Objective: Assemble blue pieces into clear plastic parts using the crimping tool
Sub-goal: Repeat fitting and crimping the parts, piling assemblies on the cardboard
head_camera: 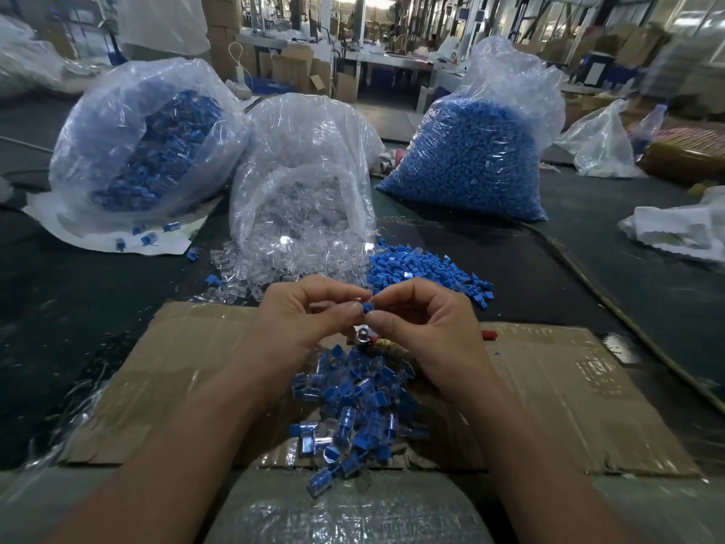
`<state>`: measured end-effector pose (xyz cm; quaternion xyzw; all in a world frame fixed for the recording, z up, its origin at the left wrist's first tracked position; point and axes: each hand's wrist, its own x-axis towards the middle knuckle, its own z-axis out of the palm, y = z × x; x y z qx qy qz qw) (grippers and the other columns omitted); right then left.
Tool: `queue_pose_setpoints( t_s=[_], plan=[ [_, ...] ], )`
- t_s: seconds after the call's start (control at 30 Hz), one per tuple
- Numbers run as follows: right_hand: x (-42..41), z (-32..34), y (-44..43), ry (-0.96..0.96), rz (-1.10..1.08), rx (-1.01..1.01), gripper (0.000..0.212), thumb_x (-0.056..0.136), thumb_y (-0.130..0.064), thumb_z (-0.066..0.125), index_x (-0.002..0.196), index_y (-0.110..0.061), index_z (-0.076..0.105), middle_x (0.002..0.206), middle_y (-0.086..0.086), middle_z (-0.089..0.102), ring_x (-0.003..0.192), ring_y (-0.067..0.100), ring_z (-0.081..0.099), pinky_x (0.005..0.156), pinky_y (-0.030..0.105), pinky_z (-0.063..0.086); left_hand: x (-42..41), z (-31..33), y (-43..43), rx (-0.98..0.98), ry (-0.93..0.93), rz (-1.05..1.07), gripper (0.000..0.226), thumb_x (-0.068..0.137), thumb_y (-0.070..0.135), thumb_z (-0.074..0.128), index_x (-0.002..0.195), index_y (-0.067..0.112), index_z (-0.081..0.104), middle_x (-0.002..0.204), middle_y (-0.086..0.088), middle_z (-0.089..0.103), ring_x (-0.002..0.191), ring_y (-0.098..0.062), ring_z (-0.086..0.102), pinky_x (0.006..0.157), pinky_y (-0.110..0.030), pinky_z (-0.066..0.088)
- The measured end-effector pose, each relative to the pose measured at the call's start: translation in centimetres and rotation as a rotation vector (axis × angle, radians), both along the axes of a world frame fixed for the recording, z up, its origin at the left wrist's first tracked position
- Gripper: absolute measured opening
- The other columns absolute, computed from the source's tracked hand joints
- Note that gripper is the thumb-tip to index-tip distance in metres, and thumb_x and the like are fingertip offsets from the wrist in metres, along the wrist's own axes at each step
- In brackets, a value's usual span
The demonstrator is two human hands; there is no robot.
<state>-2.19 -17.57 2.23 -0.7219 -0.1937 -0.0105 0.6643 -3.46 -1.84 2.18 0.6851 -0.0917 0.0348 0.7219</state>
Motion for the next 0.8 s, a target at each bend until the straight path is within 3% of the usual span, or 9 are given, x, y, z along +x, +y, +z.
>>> queue_pose_setpoints(
  t_s=[0.2, 0.47, 0.8],
  plan=[
    [-0.09, -0.05, 0.11, -0.074, 0.053, 0.040, 0.025, 0.072, 0.001, 0.069, 0.085, -0.020, 0.068, 0.080, -0.006, 0.071, 0.078, 0.011, 0.068, 0.070, 0.020, 0.054, -0.29, 0.18, -0.07, -0.007, 0.021, -0.015, 0.016, 0.063, 0.018, 0.064, 0.076, 0.020, 0.072, 0.068, 0.002, 0.071, 0.061, -0.003, 0.064, 0.056, -0.012, 0.049],
    [-0.04, -0.19, -0.17, -0.215, 0.061, -0.083, 0.027, 0.067, -0.002, 0.073, 0.079, -0.025, 0.068, 0.077, -0.016, 0.069, 0.074, 0.002, 0.065, 0.067, 0.013, 0.050, 0.00, -0.08, 0.23, -0.040, 0.103, -0.073, 0.013, 0.059, 0.014, 0.067, 0.068, 0.020, 0.075, 0.065, -0.003, 0.069, 0.059, -0.008, 0.063, 0.055, -0.016, 0.049],
    [0.08, -0.33, -0.27, -0.294, 0.029, -0.118, 0.016, 0.065, -0.023, 0.070, 0.078, -0.031, 0.064, 0.075, -0.021, 0.066, 0.072, -0.002, 0.063, 0.066, 0.010, 0.048, -0.05, 0.09, 0.27, -0.126, 0.156, -0.118, 0.016, 0.059, 0.007, 0.064, 0.067, 0.016, 0.074, 0.070, -0.007, 0.070, 0.061, -0.014, 0.065, 0.057, -0.017, 0.051]
  ],
)
